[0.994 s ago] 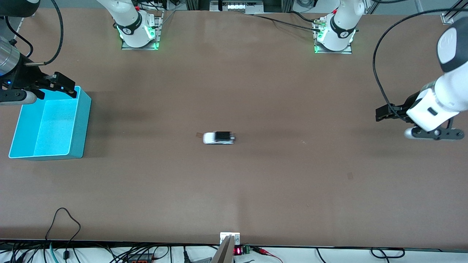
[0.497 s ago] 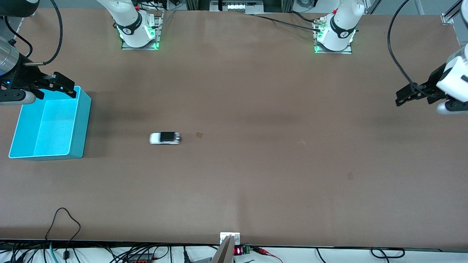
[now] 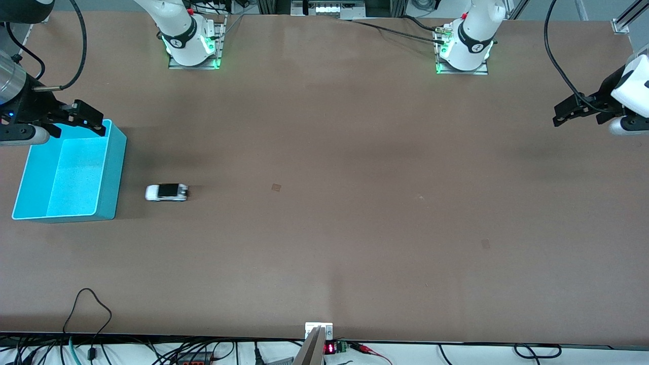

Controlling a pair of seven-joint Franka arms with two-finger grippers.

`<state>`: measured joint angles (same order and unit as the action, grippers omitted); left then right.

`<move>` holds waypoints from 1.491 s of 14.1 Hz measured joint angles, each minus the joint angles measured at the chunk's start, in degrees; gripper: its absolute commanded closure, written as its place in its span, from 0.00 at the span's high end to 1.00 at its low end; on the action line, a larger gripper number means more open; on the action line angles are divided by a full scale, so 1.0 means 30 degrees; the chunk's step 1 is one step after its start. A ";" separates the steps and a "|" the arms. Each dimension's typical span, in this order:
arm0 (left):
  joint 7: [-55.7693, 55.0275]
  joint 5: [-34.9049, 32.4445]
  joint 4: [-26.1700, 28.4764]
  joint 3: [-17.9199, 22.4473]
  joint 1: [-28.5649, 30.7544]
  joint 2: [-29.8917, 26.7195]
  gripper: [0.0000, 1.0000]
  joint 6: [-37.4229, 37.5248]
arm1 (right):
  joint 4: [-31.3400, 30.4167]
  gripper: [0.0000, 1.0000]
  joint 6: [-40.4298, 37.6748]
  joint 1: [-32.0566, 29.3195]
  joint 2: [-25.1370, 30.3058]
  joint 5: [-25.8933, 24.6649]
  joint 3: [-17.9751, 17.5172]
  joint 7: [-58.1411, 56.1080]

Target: Wind and store white jeep toy

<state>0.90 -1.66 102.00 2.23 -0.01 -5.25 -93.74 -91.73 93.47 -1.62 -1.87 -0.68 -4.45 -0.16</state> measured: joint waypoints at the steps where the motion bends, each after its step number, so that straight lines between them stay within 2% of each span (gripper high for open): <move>1: 0.0242 0.0000 0.0000 0.0001 0.0000 -0.0001 1.00 0.0000 | 0.0016 1.00 0.0000 -0.0006 0.0000 0.0000 0.0010 0.0000; 8: 0.0374 0.0000 -0.0080 -0.0001 -0.0046 -0.0010 1.00 0.0012 | 0.0045 1.00 -0.0054 -0.0006 -0.0065 0.0000 0.0014 -0.0109; 11: 0.0431 0.0000 -0.0125 -0.0005 -0.0114 -0.0050 1.00 0.0316 | -0.0067 1.00 -0.0962 -0.0009 -0.0319 0.0000 0.0013 -0.1777; 17: 0.0490 0.0000 -0.0237 -0.0125 -0.0338 -0.0066 1.00 0.0375 | -0.0402 1.00 -0.1795 -0.0251 -0.3657 0.0337 0.0247 -0.2672; 21: 0.0508 0.0000 -0.0411 -0.0144 -0.0344 -0.0051 1.00 0.0374 | -0.0363 1.00 -0.1391 -0.0271 -0.4887 0.1020 0.0259 -0.2671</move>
<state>2.42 -1.66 100.77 1.80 -1.05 -5.40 -92.62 -92.82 89.30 -2.43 -16.53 2.38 -3.68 -8.17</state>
